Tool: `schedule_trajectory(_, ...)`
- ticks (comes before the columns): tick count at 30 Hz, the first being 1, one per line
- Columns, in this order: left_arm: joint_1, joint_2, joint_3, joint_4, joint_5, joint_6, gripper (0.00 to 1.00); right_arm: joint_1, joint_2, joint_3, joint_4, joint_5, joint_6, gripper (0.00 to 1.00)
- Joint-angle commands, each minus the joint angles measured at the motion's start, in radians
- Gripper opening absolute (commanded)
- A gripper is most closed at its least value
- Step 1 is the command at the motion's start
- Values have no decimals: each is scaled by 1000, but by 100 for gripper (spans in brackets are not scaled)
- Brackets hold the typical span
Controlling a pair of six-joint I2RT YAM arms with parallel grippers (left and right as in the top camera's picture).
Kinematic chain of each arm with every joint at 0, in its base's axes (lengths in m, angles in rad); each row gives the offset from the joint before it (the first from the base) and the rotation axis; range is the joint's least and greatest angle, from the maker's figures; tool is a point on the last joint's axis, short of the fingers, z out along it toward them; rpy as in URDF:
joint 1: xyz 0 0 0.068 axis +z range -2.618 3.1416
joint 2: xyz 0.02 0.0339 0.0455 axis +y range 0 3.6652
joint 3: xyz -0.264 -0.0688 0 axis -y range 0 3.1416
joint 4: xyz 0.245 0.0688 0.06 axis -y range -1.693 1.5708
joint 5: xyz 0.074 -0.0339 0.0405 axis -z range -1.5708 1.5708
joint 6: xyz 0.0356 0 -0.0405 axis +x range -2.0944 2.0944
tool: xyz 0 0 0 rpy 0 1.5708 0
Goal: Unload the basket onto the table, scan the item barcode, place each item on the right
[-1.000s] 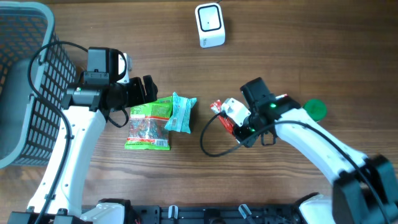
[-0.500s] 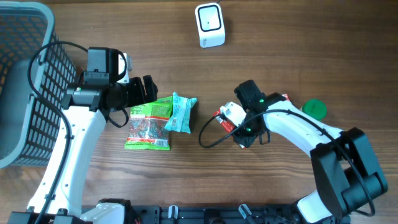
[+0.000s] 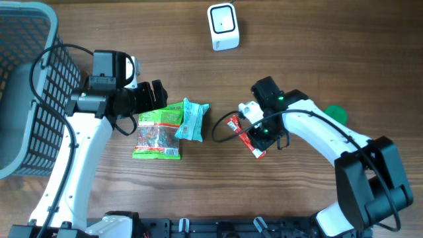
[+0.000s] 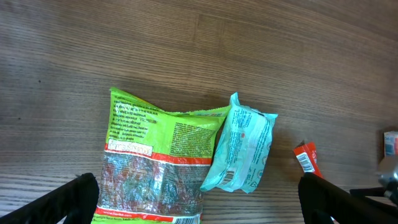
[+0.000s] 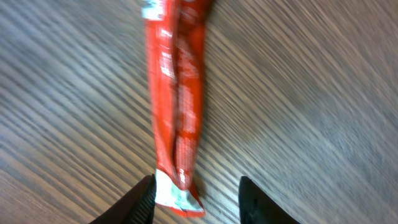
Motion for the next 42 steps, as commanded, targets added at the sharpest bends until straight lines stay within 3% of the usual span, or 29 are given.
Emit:
schedule_trajectory(1,-5,2,3,2,11,-5,100,-24,7,2,-23,-2,86,41)
schedule_trajectory(7,-5,2,3,2,11,-5,100,-23,7,-61,37,-100,75,41)
schedule_trajectory(25,-5,2,3,2,11,-5,100,-23,11,-155,113,-100,109,39)
schedule_trajectory(30,-5,2,3,2,11,-5,100,-23,11,-189,163,-74,109,4)
schedule_trajectory(34,-5,2,3,2,11,-5,100,-23,6,-140,110,-58,124,4)
schedule_trajectory(42,-5,2,3,2,11,-5,100,-24,1,-100,116,-59,286,4)
